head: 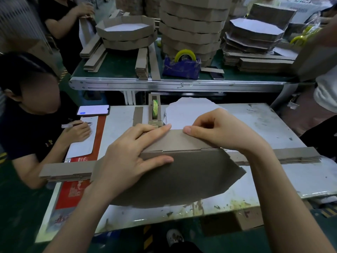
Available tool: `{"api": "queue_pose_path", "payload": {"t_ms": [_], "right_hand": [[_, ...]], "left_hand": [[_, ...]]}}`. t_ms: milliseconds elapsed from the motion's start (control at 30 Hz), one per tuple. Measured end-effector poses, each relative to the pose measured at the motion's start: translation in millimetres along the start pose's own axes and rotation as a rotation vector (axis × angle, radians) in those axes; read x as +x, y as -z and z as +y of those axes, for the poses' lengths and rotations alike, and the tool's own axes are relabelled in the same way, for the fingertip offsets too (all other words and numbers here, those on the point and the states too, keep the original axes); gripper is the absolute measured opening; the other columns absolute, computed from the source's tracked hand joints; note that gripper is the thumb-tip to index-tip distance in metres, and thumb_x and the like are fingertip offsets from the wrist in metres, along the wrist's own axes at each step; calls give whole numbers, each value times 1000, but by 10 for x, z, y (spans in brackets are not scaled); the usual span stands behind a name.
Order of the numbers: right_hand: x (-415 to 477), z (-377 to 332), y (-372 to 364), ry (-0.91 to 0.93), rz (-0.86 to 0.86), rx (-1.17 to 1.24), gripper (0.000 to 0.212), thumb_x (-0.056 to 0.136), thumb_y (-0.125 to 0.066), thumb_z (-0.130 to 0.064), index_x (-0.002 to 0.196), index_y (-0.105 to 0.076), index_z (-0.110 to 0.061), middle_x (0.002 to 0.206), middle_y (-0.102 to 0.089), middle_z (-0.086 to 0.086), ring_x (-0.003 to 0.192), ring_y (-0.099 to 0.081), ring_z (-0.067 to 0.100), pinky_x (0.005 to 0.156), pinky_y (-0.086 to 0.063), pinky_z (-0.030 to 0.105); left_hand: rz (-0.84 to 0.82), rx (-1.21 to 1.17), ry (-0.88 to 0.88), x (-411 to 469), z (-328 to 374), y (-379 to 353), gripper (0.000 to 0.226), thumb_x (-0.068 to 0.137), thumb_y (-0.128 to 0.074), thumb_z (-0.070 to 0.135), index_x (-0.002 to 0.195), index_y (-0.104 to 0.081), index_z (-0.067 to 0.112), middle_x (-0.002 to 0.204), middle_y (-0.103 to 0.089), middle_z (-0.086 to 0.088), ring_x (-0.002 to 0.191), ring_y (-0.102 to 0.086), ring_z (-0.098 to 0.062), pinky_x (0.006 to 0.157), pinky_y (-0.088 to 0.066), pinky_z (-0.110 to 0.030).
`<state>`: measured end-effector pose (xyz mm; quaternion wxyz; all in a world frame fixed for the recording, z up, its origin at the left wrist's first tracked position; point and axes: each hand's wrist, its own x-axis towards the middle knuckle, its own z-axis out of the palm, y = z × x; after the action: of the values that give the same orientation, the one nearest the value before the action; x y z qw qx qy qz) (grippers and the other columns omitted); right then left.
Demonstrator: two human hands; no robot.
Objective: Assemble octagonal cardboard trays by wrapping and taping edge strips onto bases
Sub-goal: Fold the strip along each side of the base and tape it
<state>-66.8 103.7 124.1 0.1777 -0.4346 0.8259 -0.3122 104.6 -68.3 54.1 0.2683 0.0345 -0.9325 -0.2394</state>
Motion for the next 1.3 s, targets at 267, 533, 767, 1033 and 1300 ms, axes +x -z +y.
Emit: {"api": "queue_pose_path", "payload": {"t_ms": [267, 533, 767, 1033, 1300], "right_hand": [[-44, 32, -21, -28, 15, 140, 29, 88, -71, -38, 78, -75, -12, 78, -69, 17, 62, -53, 10, 59, -42, 23], [-65, 116, -13, 8, 8, 136, 31, 86, -71, -43, 78, -74, -13, 77, -68, 18, 64, -55, 18, 61, -44, 30], [208, 149, 127, -63, -51, 229, 34, 90, -63, -49, 85, -76, -18, 72, -70, -5, 67, -61, 2, 60, -48, 13], [1487, 565, -179, -425, 85, 596, 13, 96, -61, -17, 93, -73, -13, 80, -68, 0, 75, -62, 10, 62, -58, 26], [2246, 962, -916, -787, -117, 739, 40, 103, -51, -16, 140, -42, -6, 141, -39, 16, 112, -44, 33, 68, -56, 51]], "left_hand": [[1, -42, -4, 59, -11, -41, 53, 87, -45, 68, 137, -40, 49, 126, -48, 18, 114, -42, 3, 84, -46, -22], [-67, -67, -68, 101, 97, -3, 37, 90, -46, 56, 126, -53, 50, 133, -53, 12, 122, -44, -8, 91, -41, -32], [-89, -146, -82, 115, 82, 41, 29, 92, -50, 50, 119, -60, 48, 132, -55, 14, 121, -49, -12, 91, -43, -26], [-105, -245, -40, 59, 123, 118, 29, 85, -60, 47, 110, -71, 38, 131, -58, 16, 119, -51, -12, 89, -46, -20], [-167, -295, 66, 202, 128, 125, 27, 83, -66, 41, 108, -74, 34, 131, -60, 14, 124, -49, -21, 98, -42, -28]]}}
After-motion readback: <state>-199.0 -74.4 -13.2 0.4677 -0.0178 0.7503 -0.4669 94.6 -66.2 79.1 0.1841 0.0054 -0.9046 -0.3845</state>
